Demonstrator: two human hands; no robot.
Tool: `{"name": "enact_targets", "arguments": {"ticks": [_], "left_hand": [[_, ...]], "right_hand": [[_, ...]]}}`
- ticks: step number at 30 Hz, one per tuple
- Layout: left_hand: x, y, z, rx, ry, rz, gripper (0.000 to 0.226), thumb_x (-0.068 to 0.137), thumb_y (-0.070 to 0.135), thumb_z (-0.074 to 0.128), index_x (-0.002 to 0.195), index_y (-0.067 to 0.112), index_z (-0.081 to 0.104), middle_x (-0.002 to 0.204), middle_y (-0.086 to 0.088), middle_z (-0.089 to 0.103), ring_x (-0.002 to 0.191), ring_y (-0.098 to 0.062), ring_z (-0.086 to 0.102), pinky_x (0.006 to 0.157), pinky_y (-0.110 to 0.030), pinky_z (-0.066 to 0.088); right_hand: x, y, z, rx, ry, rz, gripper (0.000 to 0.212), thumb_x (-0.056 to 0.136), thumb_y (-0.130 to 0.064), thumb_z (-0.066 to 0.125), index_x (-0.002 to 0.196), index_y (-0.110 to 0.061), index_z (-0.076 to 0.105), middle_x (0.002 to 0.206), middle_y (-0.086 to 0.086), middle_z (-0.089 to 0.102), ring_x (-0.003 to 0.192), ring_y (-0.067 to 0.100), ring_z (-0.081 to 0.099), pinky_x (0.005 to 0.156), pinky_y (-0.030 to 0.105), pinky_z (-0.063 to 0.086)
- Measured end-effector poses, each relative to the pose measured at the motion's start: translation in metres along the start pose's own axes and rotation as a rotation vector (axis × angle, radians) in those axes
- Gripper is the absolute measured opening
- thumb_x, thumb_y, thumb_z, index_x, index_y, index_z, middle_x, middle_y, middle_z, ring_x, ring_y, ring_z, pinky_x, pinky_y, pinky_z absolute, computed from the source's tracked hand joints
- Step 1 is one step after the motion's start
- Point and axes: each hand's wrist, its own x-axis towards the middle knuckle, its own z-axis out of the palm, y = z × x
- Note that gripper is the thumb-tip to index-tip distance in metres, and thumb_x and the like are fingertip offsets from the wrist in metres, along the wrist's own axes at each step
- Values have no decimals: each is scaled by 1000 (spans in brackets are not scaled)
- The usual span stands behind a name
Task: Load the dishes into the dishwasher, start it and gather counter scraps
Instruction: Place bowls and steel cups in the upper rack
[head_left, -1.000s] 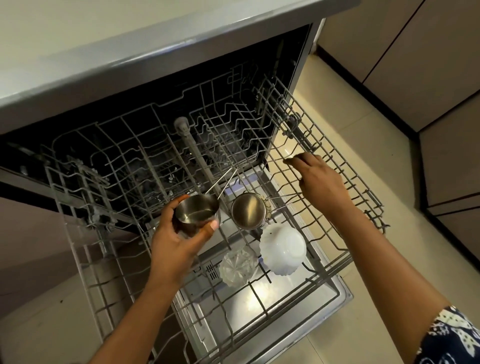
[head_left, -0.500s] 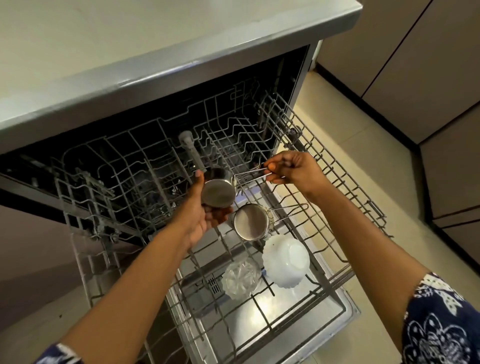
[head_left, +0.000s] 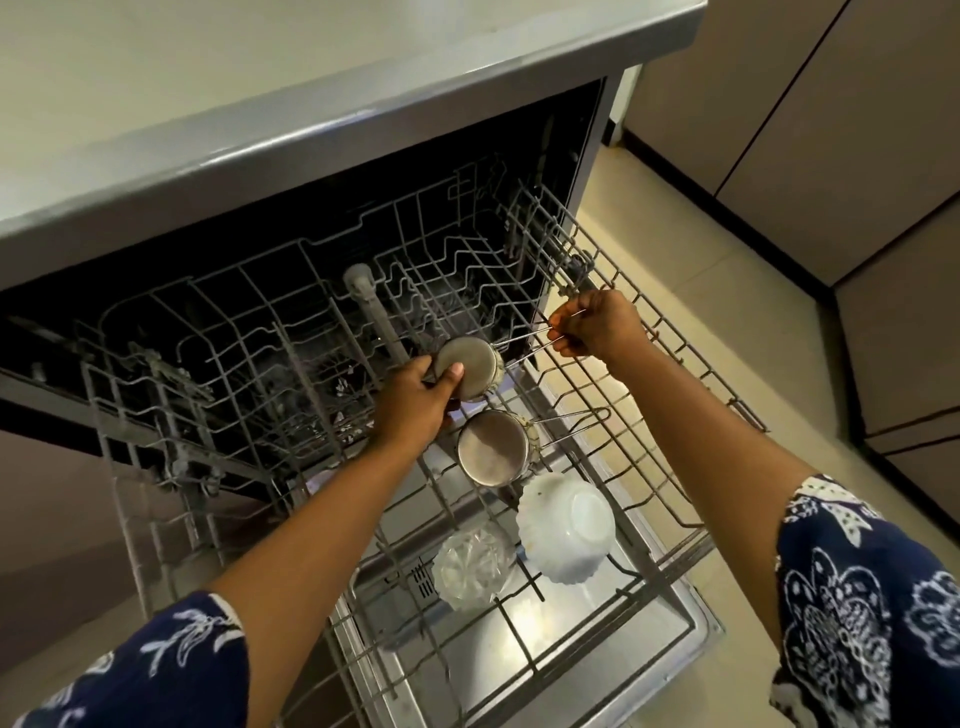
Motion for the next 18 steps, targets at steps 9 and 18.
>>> {"name": "enact_targets", "arguments": {"ticks": [9, 18], "left_hand": [[5, -9, 11, 114, 12, -40, 48, 85, 31, 69, 127, 13, 54, 111, -12, 66, 93, -27, 65, 82, -45, 55], [6, -6, 8, 296, 4, 176, 61, 82, 28, 73, 137, 21, 48, 132, -7, 57, 118, -25, 56, 87, -30, 46]], "right_hand": [[19, 13, 11, 122, 73, 78, 30, 87, 19, 40, 68, -3, 45, 69, 16, 60, 42, 23, 61, 42, 28, 51], [33, 31, 15, -234, 133, -1, 26, 87, 10, 44, 69, -6, 56, 77, 20, 62, 68, 30, 65, 67, 40, 58]]}}
